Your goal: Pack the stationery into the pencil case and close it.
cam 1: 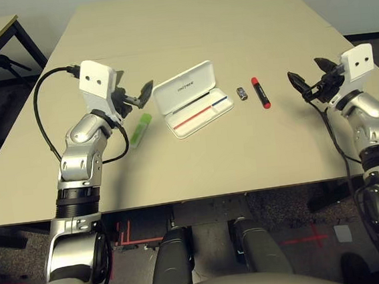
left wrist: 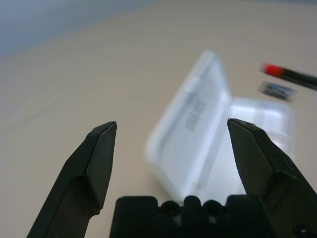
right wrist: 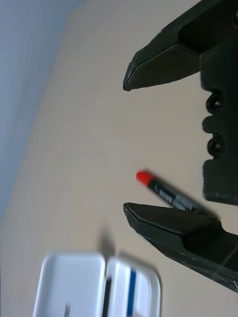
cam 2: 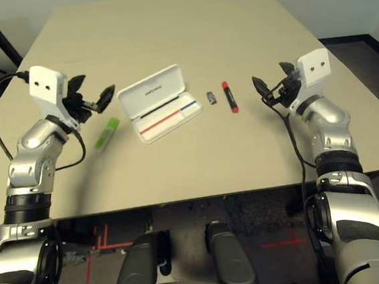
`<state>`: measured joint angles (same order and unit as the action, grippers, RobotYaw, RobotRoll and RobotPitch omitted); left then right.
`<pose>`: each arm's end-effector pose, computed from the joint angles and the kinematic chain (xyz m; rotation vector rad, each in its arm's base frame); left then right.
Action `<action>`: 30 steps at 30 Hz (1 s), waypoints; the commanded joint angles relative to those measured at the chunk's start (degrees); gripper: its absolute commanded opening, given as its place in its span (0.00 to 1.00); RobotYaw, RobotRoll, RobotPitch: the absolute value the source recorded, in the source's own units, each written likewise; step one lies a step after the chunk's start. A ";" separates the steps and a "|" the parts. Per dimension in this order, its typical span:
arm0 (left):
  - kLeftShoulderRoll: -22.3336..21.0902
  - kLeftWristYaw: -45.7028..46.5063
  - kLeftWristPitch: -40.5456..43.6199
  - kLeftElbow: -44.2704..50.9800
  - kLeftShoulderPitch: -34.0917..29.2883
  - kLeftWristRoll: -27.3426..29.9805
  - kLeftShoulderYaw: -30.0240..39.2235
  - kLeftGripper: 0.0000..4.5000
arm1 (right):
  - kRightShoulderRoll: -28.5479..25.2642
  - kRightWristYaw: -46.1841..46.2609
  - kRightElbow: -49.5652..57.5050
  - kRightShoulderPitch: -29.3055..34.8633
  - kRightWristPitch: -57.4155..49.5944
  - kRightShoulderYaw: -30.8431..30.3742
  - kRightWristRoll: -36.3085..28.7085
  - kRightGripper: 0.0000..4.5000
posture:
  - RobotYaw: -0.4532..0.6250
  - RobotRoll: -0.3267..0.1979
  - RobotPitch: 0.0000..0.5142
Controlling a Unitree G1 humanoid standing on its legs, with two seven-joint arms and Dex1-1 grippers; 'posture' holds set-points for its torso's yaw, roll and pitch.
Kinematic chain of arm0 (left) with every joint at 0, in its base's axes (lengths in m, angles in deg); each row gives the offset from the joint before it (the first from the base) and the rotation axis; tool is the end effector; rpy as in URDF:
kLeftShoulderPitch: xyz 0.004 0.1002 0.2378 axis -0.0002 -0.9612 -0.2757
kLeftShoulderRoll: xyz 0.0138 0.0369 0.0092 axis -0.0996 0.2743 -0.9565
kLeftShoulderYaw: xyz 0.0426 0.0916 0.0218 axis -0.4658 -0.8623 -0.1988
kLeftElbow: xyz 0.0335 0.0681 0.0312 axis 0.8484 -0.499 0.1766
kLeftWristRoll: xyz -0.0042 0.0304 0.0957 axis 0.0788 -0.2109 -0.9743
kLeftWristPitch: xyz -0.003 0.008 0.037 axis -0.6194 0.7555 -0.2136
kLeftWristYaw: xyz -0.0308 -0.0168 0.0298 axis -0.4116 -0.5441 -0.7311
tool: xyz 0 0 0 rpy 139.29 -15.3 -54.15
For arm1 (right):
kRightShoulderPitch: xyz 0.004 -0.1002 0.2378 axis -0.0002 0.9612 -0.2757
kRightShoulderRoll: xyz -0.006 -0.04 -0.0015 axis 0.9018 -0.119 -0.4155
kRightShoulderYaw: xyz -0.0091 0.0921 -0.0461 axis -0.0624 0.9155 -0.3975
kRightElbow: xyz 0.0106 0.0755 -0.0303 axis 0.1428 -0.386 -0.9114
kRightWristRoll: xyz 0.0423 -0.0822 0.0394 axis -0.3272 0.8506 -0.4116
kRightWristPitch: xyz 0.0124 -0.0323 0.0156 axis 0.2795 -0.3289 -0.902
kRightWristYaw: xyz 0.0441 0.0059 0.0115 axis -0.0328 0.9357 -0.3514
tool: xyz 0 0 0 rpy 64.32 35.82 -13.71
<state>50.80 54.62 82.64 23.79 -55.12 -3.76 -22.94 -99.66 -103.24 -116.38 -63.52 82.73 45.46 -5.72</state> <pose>0.2784 0.2017 0.1726 0.2209 0.0140 -0.5994 0.3002 -0.3044 0.1488 -0.2560 -0.1482 0.5074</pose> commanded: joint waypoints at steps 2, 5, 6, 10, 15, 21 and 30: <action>-2.63 -5.77 8.66 4.81 1.47 1.71 -5.17 1.00 | -2.18 -8.13 2.88 -1.02 -0.98 -1.75 -1.08 1.00 | 0.35 0.62 0.29; -3.67 -9.46 11.95 5.55 3.02 2.07 -8.31 1.00 | -3.32 -13.53 4.05 -0.71 -1.21 -3.06 -1.14 1.00 | 0.34 0.62 0.30; -3.65 -10.44 11.68 5.17 3.44 1.71 -9.27 1.00 | -3.79 -15.63 4.48 -0.62 -1.75 -3.53 -1.41 1.00 | 0.34 0.62 0.30; -3.81 -13.29 11.61 3.00 4.91 -0.52 -13.39 1.00 | -5.50 -22.72 5.41 -0.58 -1.83 -4.96 -1.74 1.00 | 0.33 0.62 0.28; -2.14 -15.40 12.01 -0.88 7.79 -2.58 -17.89 1.00 | -7.67 -30.33 6.12 -0.63 -1.50 -5.59 -2.78 1.00 | 0.31 0.62 0.27; 0.45 -16.07 10.76 -6.94 10.59 -5.67 -21.17 1.00 | -7.68 -37.00 6.92 -0.21 1.80 -4.42 -5.60 1.00 | 0.29 0.62 0.24; 4.92 -14.97 9.03 -19.10 14.06 -10.75 -23.12 1.00 | -10.17 -42.60 9.67 1.78 -3.75 -4.82 -8.04 1.00 | 0.28 0.62 0.20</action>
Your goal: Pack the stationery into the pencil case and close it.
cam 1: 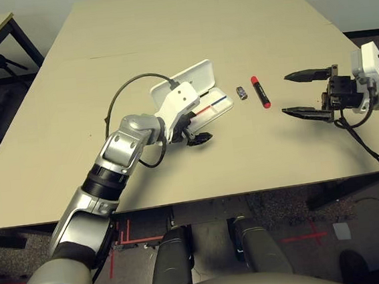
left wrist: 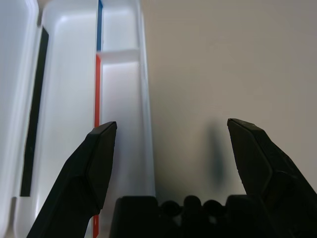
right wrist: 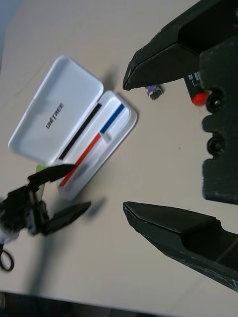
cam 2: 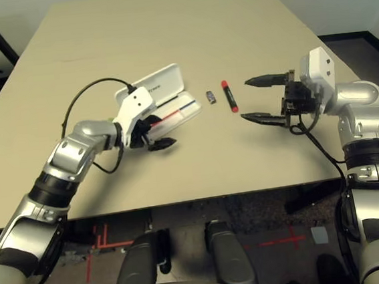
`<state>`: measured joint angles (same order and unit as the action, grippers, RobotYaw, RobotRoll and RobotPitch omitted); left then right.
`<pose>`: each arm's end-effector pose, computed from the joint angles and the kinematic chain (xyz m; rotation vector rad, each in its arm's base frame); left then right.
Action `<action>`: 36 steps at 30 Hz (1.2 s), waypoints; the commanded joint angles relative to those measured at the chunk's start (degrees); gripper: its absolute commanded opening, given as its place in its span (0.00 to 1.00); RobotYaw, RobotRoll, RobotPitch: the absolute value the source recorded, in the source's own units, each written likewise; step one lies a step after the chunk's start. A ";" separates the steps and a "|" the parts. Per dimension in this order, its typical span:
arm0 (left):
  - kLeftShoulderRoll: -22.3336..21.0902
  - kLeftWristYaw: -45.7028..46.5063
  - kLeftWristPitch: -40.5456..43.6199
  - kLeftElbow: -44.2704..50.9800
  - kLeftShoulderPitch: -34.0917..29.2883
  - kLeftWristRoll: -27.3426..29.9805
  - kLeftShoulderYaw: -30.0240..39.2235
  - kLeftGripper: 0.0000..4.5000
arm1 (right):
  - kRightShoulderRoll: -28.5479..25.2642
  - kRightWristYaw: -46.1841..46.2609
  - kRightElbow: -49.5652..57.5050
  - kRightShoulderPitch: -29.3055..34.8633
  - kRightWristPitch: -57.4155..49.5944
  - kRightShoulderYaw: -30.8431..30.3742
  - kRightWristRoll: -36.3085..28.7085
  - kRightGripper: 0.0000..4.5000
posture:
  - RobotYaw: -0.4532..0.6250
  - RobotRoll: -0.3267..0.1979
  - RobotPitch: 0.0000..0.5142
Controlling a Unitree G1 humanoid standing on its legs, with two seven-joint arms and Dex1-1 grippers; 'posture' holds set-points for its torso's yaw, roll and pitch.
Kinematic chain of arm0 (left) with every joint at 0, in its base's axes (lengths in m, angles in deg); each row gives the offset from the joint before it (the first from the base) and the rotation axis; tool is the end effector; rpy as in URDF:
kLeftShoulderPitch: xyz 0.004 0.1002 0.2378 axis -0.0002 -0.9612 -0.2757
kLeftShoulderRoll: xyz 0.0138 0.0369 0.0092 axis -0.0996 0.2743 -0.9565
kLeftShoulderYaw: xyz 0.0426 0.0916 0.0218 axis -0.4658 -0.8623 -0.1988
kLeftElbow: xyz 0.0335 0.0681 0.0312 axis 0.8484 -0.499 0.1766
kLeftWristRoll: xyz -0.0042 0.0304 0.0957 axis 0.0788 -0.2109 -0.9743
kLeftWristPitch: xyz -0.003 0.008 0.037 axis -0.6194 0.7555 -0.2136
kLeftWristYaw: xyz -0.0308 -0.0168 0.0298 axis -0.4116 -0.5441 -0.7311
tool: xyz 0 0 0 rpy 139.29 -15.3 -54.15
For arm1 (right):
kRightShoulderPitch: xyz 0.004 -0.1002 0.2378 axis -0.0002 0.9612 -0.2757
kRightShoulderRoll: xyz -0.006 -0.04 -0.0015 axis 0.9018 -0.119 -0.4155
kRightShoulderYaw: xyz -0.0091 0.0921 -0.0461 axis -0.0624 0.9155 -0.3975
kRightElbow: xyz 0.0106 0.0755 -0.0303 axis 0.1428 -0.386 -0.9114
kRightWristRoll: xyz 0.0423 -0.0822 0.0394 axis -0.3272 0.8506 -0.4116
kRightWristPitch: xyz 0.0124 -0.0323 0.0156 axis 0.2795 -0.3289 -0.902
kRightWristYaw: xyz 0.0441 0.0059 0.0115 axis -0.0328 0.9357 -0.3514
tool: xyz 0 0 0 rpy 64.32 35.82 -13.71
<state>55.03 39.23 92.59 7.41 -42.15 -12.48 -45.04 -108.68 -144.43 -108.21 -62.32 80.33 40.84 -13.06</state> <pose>0.3118 0.1352 0.1465 0.4080 0.4655 -0.9945 0.2894 -0.3195 0.1880 -0.4333 -0.0719 1.2396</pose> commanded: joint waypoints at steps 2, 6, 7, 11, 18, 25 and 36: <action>0.86 -0.74 -0.96 -3.79 1.44 -2.89 -1.82 1.00 | -1.38 -1.67 1.50 0.50 -1.50 -0.17 -0.66 1.00 | 0.28 0.62 0.20; 0.50 -3.04 0.26 -4.61 1.78 -4.29 -3.78 1.00 | -1.61 -1.79 0.52 -0.46 -0.95 -0.06 -0.33 1.00 | 0.28 0.62 0.18; 0.39 -3.61 0.81 -4.73 2.04 -4.72 -4.35 0.96 | -1.62 -1.77 0.14 -0.76 -0.68 -0.05 -0.20 1.00 | 0.28 0.62 0.18; -0.46 -6.31 1.91 -4.27 2.55 -6.17 -6.66 0.71 | -1.67 -1.89 0.00 -0.81 -0.38 0.00 -0.18 1.00 | 0.28 0.62 0.17; -0.79 -7.47 2.81 -3.70 2.38 -7.70 -7.35 0.13 | -1.58 -1.71 -0.36 -1.08 -0.07 -0.04 -0.03 1.00 | 0.28 0.62 0.17; -2.47 -9.37 2.80 -1.00 2.44 -8.20 -7.53 0.01 | -1.30 -1.61 -1.47 -1.78 0.34 -0.33 0.39 1.00 | 0.30 0.62 0.18; -8.26 -16.43 -3.95 11.54 -0.01 -8.10 -8.55 0.01 | -3.30 -2.30 -4.21 -3.11 -0.40 -1.07 0.59 1.00 | 0.32 0.62 0.20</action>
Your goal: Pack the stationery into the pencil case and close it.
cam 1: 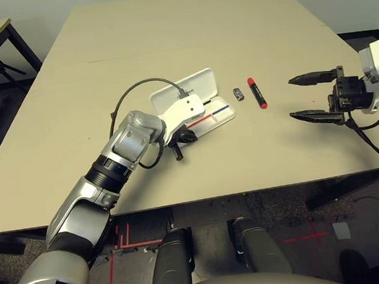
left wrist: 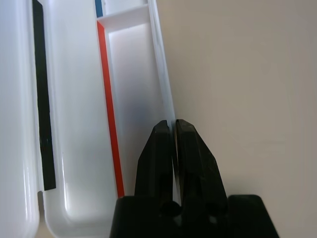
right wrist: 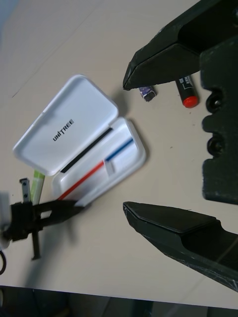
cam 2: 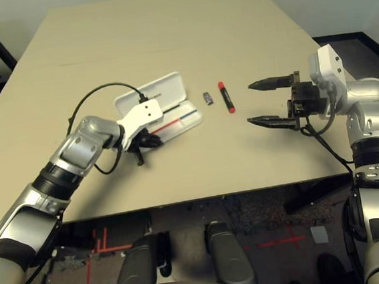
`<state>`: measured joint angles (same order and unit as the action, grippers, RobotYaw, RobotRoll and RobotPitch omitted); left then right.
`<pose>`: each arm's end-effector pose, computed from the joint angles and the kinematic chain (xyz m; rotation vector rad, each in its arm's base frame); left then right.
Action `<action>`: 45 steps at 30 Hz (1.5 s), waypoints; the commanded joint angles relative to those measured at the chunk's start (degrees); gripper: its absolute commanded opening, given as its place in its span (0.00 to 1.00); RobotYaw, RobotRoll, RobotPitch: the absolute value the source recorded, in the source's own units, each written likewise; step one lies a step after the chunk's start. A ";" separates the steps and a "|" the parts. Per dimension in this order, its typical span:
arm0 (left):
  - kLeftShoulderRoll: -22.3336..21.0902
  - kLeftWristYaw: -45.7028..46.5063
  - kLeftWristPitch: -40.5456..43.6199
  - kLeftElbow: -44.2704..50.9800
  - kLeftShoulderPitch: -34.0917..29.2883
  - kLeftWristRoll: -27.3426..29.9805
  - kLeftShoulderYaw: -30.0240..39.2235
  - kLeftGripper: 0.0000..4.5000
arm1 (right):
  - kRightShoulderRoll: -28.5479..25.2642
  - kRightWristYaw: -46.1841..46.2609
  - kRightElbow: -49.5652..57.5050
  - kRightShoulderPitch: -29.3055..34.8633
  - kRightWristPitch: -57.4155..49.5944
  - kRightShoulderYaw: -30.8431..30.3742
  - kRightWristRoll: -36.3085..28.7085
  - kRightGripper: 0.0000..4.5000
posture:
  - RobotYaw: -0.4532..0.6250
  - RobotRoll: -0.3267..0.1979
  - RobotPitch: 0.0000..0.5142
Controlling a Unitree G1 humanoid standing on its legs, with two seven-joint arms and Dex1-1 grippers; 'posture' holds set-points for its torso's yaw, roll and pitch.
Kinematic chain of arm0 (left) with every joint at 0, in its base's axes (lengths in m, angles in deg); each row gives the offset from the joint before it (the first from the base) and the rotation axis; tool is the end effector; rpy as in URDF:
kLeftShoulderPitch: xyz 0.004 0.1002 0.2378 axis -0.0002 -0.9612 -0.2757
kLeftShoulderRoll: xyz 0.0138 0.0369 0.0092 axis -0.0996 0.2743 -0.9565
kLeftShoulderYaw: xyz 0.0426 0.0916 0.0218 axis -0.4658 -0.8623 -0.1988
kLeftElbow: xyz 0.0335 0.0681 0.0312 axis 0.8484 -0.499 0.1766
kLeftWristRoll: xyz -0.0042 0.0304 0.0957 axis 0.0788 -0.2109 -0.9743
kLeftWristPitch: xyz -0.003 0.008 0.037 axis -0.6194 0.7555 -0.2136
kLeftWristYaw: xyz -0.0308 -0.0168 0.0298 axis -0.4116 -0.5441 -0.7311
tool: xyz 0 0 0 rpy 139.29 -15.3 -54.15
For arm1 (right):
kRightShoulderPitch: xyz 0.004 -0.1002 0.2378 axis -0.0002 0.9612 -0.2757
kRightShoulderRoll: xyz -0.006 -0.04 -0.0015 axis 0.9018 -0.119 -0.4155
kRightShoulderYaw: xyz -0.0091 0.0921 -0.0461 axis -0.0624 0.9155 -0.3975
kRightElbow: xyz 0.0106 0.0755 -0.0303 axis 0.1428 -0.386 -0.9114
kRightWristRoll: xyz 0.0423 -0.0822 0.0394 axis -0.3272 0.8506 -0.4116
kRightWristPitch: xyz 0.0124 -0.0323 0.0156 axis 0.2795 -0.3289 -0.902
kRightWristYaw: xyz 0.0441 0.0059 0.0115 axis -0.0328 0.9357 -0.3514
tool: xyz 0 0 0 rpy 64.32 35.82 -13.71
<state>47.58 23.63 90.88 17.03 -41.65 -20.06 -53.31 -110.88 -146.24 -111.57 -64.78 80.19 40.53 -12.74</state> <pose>0.2993 0.1334 0.1642 0.7092 0.5140 -1.2365 0.2903 -0.3291 0.1977 -0.4452 -0.0431 1.2332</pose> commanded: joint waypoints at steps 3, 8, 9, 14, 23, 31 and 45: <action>-1.57 -1.30 -4.34 3.83 -1.58 0.17 1.06 0.01 | -1.78 -0.48 -0.97 -0.24 -0.50 -0.56 -0.19 1.00 | 0.32 0.62 0.20; -4.54 -4.11 -9.51 5.48 -3.07 0.00 0.68 0.01 | -2.82 -0.48 -2.32 -0.39 -0.12 -0.44 0.16 1.00 | 0.32 0.62 0.21; -5.22 -4.80 -11.28 5.48 -3.57 -0.55 -0.03 0.01 | -2.78 -0.48 -2.55 -0.43 -0.09 -0.31 0.35 1.00 | 0.32 0.62 0.22; -5.57 -5.88 -14.96 4.00 -4.31 -1.80 -0.81 0.01 | -2.91 -0.34 -2.94 -0.37 -1.02 -0.35 0.75 1.00 | 0.32 0.62 0.24; -4.71 -6.46 -16.11 1.84 -4.50 -3.22 -0.94 0.01 | -2.81 1.62 -1.43 0.81 -3.52 0.61 0.52 1.00 | 0.31 0.62 0.25; -4.11 -6.66 -18.55 -1.29 -4.74 -4.18 -0.31 0.01 | -2.59 3.18 0.41 2.00 -4.60 0.94 0.21 1.00 | 0.30 0.62 0.26; -4.03 -7.17 -19.45 -1.27 -5.96 -4.80 -0.05 0.01 | -2.13 7.79 2.92 3.21 -8.96 0.69 0.34 1.00 | 0.30 0.62 0.27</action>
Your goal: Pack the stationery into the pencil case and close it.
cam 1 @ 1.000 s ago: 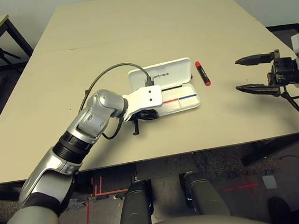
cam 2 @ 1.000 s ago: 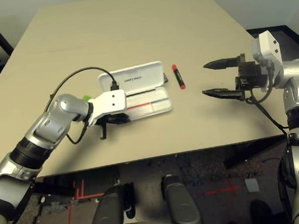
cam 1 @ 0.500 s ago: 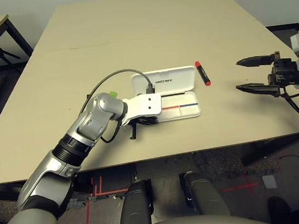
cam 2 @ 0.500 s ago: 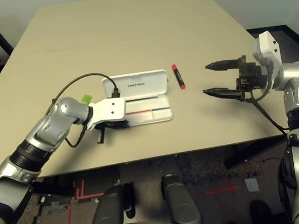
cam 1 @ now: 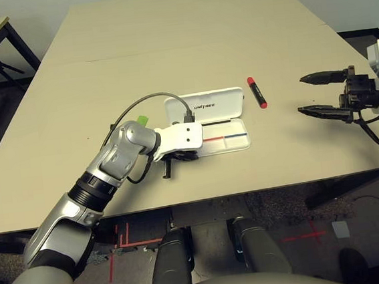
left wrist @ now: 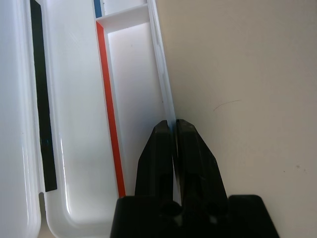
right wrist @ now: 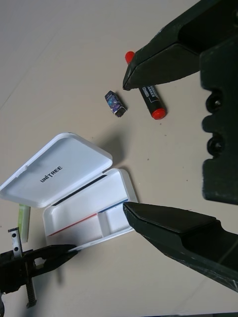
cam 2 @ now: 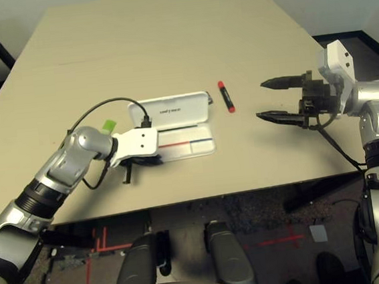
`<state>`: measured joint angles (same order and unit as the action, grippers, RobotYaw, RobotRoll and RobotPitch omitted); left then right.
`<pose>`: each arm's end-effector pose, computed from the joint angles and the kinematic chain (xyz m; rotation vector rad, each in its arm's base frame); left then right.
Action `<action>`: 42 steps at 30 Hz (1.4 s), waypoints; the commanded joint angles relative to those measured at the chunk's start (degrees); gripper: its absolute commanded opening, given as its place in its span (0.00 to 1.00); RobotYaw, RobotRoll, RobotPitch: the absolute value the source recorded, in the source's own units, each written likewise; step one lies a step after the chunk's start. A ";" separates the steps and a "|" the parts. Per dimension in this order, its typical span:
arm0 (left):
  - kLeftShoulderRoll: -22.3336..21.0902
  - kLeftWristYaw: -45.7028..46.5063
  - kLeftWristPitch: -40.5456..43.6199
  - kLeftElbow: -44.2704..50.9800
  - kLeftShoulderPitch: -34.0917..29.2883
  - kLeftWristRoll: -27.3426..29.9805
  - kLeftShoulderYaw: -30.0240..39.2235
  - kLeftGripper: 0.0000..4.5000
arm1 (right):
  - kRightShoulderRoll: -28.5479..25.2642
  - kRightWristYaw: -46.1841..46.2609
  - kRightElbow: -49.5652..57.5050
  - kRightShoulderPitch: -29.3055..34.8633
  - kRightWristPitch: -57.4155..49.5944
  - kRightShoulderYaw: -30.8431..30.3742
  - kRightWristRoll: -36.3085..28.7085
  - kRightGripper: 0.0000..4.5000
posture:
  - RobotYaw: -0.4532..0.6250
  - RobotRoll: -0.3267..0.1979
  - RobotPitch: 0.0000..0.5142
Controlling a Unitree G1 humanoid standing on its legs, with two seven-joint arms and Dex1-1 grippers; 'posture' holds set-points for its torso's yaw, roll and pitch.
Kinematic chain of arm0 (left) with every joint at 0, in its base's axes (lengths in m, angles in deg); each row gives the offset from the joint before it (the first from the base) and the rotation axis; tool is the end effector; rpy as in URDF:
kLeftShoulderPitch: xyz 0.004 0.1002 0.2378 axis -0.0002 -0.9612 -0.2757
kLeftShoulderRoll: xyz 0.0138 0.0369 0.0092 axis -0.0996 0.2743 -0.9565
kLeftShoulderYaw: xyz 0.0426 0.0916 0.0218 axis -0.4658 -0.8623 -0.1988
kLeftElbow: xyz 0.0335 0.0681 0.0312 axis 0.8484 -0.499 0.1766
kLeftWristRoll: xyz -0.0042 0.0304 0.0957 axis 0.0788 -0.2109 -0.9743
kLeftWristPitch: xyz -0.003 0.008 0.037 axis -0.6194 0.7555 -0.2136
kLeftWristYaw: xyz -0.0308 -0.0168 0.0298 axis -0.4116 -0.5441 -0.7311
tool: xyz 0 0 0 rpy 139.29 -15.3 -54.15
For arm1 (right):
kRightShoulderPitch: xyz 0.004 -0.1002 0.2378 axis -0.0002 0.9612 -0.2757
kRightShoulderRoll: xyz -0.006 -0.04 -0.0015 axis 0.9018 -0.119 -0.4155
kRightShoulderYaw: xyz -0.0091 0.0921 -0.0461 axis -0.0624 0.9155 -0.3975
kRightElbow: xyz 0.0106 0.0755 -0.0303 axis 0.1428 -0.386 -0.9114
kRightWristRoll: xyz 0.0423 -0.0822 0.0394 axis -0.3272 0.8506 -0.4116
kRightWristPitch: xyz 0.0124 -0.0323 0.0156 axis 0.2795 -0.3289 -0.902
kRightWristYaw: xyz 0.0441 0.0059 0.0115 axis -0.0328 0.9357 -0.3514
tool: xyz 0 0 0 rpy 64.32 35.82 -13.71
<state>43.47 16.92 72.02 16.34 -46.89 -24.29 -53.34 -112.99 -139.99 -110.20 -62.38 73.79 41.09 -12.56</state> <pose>0.2915 0.1488 0.1518 0.8843 0.4165 -1.4014 0.2825 -0.3397 0.1934 -0.3680 0.0378 1.0988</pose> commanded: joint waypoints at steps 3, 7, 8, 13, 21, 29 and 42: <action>-0.07 -0.52 -1.33 -1.04 -0.99 -0.40 0.25 0.01 | 0.00 2.68 2.43 1.03 -5.25 0.08 -0.13 1.00 | 0.30 0.62 0.26; -0.50 -1.00 -1.42 -0.60 -1.51 -0.06 0.50 0.01 | 0.01 3.19 3.39 1.36 -6.01 0.19 -0.12 1.00 | 0.31 0.62 0.27; -0.53 -1.08 -1.51 -0.61 -1.60 -0.02 0.54 0.01 | 0.00 3.28 3.50 1.39 -6.16 0.18 -0.10 1.00 | 0.31 0.62 0.27; -0.93 -1.75 -2.81 -0.86 -2.39 0.15 0.65 0.01 | -0.04 4.29 3.90 1.41 -7.73 0.16 -0.14 1.00 | 0.31 0.62 0.28; -1.50 -3.01 -2.01 0.82 -3.48 0.70 1.17 0.01 | -0.18 5.45 3.61 1.19 -9.08 -0.39 0.64 1.00 | 0.31 0.62 0.28; -1.45 -2.35 -2.23 1.15 -3.66 -0.54 1.55 0.07 | 0.80 10.01 3.90 1.04 -11.44 -0.19 1.55 1.00 | 0.32 0.62 0.28; -0.66 -3.37 4.37 8.47 -4.04 5.02 5.20 0.99 | 4.36 24.36 8.41 0.75 -19.41 -1.17 4.56 1.00 | 0.34 0.62 0.28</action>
<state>43.08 14.35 74.94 22.83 -50.28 -20.98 -49.27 -108.88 -116.90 -103.29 -61.25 56.02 40.66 -8.68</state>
